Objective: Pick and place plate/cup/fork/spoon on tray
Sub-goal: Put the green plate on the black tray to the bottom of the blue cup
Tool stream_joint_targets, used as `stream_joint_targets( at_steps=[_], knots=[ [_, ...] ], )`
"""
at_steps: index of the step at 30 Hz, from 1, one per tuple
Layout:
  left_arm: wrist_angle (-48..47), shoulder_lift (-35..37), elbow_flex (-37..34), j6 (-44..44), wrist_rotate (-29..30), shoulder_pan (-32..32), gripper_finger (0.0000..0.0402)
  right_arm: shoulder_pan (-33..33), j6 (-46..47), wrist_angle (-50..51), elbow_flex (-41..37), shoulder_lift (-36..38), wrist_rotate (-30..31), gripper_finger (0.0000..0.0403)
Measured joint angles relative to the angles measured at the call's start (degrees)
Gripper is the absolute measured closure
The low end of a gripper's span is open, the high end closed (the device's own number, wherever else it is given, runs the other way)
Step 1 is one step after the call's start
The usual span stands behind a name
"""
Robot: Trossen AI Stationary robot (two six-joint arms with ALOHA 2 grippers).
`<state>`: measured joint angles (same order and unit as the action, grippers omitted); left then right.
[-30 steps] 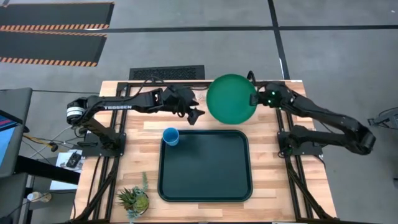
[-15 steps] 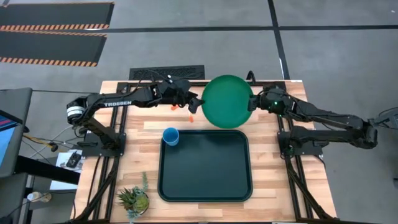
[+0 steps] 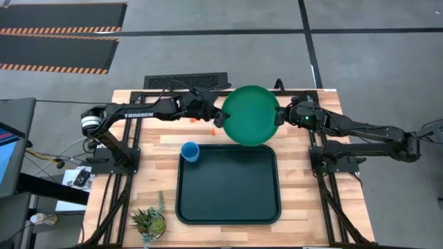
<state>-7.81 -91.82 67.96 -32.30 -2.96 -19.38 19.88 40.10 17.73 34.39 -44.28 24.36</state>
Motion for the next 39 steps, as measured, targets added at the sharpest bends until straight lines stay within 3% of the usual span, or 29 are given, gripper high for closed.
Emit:
stream_joint_targets(
  at_steps=[8,10,15,28,39],
  knots=[
    [0.5,-0.1,0.0,-1.0,3.2,0.4,0.0363,0.0,0.0,-0.7,0.1,-0.9,0.6,0.0395],
    [0.6,-0.1,0.0,-1.1,4.9,0.2,0.0388,-0.1,-1.0,-0.6,0.2,-1.5,0.4,0.0390],
    [-1.4,0.0,0.0,0.3,7.1,0.4,0.0395,-0.7,-4.9,-0.9,0.1,-3.1,-1.1,0.0348],
    [-10.0,3.6,2.6,1.7,4.3,1.0,0.0400,-2.7,-7.1,-0.3,0.0,0.2,-0.9,0.0168],
    [-26.3,9.9,10.6,3.1,7.1,4.8,0.0401,-4.6,-8.5,0.2,0.1,8.8,-9.5,0.0150]
  ],
)
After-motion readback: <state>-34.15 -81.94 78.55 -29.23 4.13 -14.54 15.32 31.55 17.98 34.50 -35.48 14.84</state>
